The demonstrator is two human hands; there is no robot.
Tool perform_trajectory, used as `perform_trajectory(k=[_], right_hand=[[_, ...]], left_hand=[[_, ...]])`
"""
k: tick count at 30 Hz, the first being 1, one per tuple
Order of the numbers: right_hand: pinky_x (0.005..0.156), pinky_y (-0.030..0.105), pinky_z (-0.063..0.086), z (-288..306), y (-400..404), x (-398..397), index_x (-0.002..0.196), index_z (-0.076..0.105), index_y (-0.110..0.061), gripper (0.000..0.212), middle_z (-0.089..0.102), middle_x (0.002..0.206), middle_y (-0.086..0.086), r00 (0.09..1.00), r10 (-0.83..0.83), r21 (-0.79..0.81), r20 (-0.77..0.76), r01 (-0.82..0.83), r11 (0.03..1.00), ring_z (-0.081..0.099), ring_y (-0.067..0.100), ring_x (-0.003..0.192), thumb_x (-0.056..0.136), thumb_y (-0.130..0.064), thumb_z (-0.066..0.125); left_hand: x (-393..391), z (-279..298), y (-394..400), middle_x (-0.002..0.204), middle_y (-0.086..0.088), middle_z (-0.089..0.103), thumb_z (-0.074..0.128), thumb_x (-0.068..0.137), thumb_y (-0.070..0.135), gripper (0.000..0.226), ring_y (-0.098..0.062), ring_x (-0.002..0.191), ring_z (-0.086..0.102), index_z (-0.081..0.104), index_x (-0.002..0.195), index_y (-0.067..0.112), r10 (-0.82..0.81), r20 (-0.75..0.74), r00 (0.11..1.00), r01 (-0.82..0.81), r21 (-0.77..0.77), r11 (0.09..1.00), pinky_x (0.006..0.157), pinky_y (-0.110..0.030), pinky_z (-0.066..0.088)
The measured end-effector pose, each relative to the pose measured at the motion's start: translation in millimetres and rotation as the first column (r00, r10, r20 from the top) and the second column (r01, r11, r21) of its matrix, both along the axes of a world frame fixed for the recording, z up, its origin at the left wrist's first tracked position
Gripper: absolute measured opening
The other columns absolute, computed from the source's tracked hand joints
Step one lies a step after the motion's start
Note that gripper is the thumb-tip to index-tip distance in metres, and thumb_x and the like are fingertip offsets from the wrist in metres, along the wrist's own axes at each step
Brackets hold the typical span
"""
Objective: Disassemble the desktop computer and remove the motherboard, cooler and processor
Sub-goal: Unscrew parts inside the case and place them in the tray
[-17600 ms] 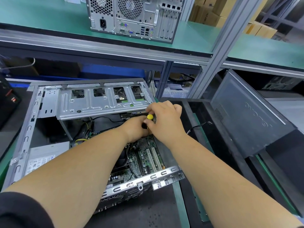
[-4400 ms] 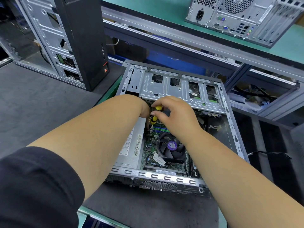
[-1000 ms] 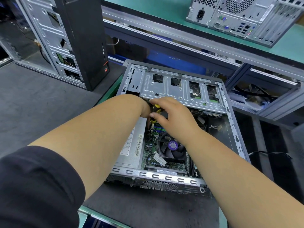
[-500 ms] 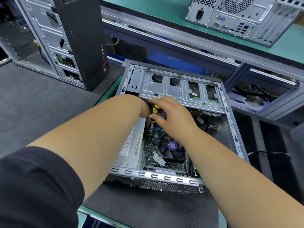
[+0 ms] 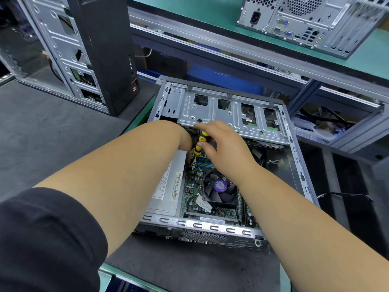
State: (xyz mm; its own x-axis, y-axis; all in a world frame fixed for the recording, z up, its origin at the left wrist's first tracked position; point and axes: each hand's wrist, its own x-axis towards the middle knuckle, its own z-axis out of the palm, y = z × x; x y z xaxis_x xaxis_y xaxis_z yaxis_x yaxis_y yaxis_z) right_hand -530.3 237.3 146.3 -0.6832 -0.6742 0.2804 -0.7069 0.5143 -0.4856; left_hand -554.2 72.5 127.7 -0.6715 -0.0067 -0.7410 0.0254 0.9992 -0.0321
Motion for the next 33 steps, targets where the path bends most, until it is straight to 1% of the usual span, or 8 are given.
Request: perform_trajectory(k=[5, 8, 12, 15, 19, 22, 28, 33], right_hand=[[0.082, 0.026, 0.043, -1, 0, 0, 0.130, 0.059, -0.021, 0.039, 0.056, 0.111, -0.002, 1.000, 0.001, 0.004, 0.001, -0.001, 1.000, 0.042, 0.005, 0.087, 0.091, -0.016, 0.065], [0.086, 0.029, 0.045, -1, -2, 0, 0.129, 0.059, -0.022, 0.038, 0.056, 0.114, -0.003, 1.000, 0.018, 0.034, 0.017, -0.019, 0.999, 0.049, 0.009, 0.094, 0.091, -0.017, 0.065], [0.086, 0.032, 0.046, -2, -2, 0, 0.128, 0.059, -0.022, 0.037, 0.056, 0.114, -0.004, 1.000, 0.021, 0.059, 0.020, -0.022, 0.998, 0.052, 0.014, 0.097, 0.091, -0.018, 0.065], [0.084, 0.027, 0.044, -2, -1, -1, 0.127, 0.060, -0.021, 0.036, 0.052, 0.108, -0.010, 1.000, 0.018, 0.029, 0.017, -0.018, 0.999, 0.046, 0.008, 0.088, 0.091, -0.016, 0.064], [0.089, 0.032, 0.046, -1, -1, -1, 0.127, 0.060, -0.020, 0.036, 0.056, 0.114, -0.003, 1.000, 0.010, 0.042, 0.016, -0.010, 0.999, 0.054, 0.016, 0.100, 0.092, -0.016, 0.064], [0.092, 0.036, 0.046, -1, -2, -1, 0.128, 0.060, -0.021, 0.037, 0.057, 0.118, -0.001, 1.000, 0.015, 0.053, 0.027, -0.016, 0.998, 0.054, 0.018, 0.107, 0.092, -0.016, 0.064], [0.089, 0.036, 0.047, -1, -2, -2, 0.128, 0.059, -0.021, 0.037, 0.056, 0.118, -0.002, 0.999, 0.029, 0.070, 0.014, -0.030, 0.997, 0.054, 0.018, 0.106, 0.092, -0.017, 0.064], [0.091, 0.037, 0.047, -2, -2, -3, 0.127, 0.060, -0.021, 0.037, 0.057, 0.118, -0.002, 0.999, 0.032, 0.060, 0.015, -0.033, 0.998, 0.055, 0.018, 0.108, 0.091, -0.016, 0.064]], left_hand=[[-3, -5, -2, 0.118, -0.011, 0.052, 0.052, 0.096, 0.040, 0.051, -0.026, 0.099, 0.050, 0.046, 0.138, 0.011, -0.012, -0.012, 1.000, 0.012, -0.017, 1.000, 0.098, -0.040, 0.043], [-2, -7, -2, 0.122, -0.015, 0.054, 0.048, 0.098, 0.034, 0.044, -0.030, 0.109, 0.053, 0.050, 0.132, 0.007, -0.055, 0.006, 0.998, 0.055, -0.056, 0.997, 0.104, -0.043, 0.040], [-3, -6, -2, 0.095, -0.008, 0.051, 0.049, 0.097, 0.034, 0.024, -0.028, 0.098, 0.052, 0.052, 0.115, 0.018, -0.066, 0.019, 0.998, 0.067, -0.043, 0.997, 0.103, -0.043, 0.041], [-5, -9, -3, 0.080, -0.002, 0.044, 0.049, 0.097, 0.032, 0.027, -0.027, 0.094, 0.050, 0.052, 0.117, 0.015, -0.061, 0.037, 0.997, 0.062, -0.040, 0.997, 0.103, -0.045, 0.041], [-7, -11, -3, 0.077, 0.001, 0.045, 0.051, 0.096, 0.033, 0.015, -0.026, 0.093, 0.051, 0.047, 0.103, 0.022, -0.049, 0.024, 0.999, 0.049, -0.029, 0.998, 0.101, -0.045, 0.042], [-7, -11, -2, 0.076, 0.002, 0.044, 0.052, 0.095, 0.036, 0.016, -0.025, 0.091, 0.050, 0.047, 0.103, 0.022, -0.051, 0.022, 0.998, 0.052, -0.025, 0.998, 0.100, -0.044, 0.043], [-5, -10, -1, 0.078, 0.000, 0.043, 0.048, 0.098, 0.034, 0.020, -0.025, 0.093, 0.049, 0.051, 0.109, 0.018, -0.082, 0.033, 0.996, 0.084, -0.048, 0.995, 0.101, -0.043, 0.041], [-6, -11, -2, 0.077, 0.001, 0.044, 0.048, 0.097, 0.031, 0.012, -0.026, 0.093, 0.051, 0.046, 0.100, 0.019, -0.071, 0.028, 0.997, 0.072, -0.041, 0.997, 0.102, -0.044, 0.042]])
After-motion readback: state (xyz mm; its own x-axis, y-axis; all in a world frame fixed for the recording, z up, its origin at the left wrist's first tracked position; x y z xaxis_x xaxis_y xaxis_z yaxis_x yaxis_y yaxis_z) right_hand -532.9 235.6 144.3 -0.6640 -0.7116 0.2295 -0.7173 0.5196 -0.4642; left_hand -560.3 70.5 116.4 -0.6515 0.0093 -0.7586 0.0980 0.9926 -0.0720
